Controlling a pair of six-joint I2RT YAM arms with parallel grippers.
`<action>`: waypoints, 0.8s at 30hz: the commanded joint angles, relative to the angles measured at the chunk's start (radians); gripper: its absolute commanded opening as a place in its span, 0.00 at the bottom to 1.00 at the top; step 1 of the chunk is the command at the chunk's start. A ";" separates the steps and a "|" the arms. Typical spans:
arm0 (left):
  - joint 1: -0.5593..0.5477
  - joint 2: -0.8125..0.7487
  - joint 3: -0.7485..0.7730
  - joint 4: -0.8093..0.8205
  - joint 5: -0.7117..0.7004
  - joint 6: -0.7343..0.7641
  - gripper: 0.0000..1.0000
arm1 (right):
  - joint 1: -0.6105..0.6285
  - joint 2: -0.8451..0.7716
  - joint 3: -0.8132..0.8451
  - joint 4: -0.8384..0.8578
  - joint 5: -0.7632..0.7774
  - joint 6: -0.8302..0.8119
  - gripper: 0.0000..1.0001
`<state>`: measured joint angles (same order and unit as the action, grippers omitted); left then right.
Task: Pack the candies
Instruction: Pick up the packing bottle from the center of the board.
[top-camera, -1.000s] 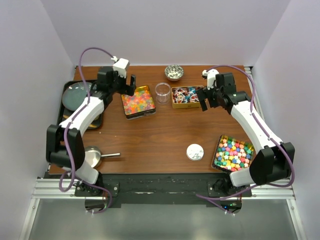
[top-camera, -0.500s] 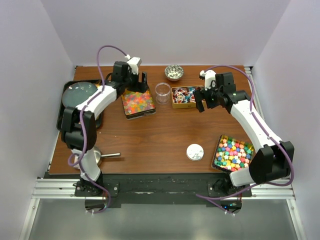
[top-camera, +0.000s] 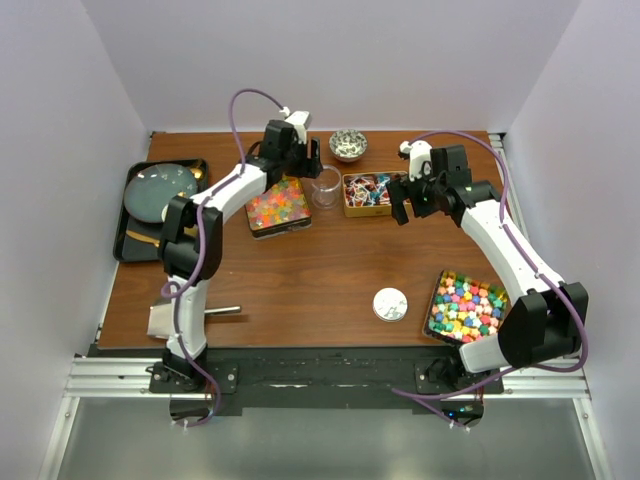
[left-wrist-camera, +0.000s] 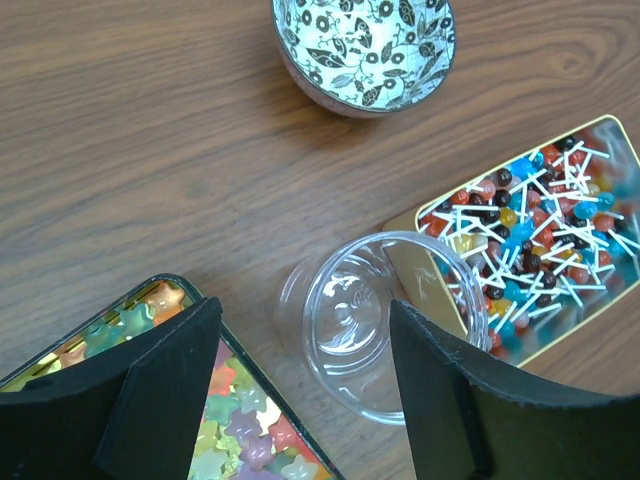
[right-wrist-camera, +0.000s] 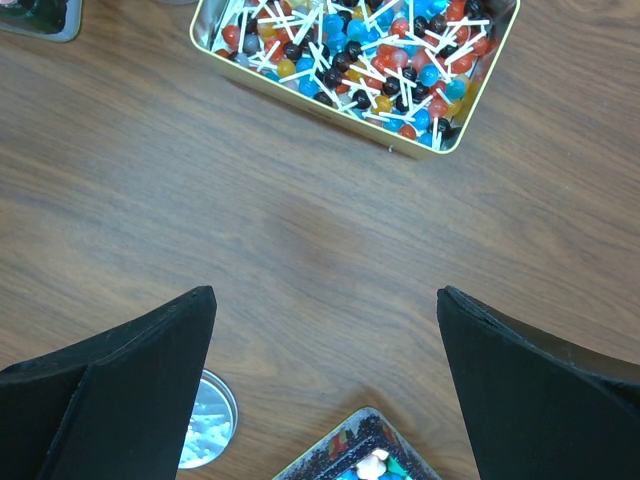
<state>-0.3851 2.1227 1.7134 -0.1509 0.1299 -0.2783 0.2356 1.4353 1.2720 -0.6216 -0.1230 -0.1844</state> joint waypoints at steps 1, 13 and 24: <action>-0.011 0.003 0.051 0.005 -0.136 -0.012 0.72 | 0.002 -0.013 -0.002 -0.001 0.006 0.000 0.96; -0.035 -0.001 0.006 -0.004 -0.090 0.050 0.51 | 0.002 -0.016 -0.010 -0.003 0.016 -0.006 0.96; -0.052 -0.006 -0.017 -0.021 -0.087 0.085 0.43 | 0.001 -0.035 -0.029 -0.009 0.014 -0.013 0.96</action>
<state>-0.4297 2.1254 1.7138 -0.1665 0.0341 -0.2253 0.2356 1.4338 1.2537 -0.6285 -0.1188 -0.1883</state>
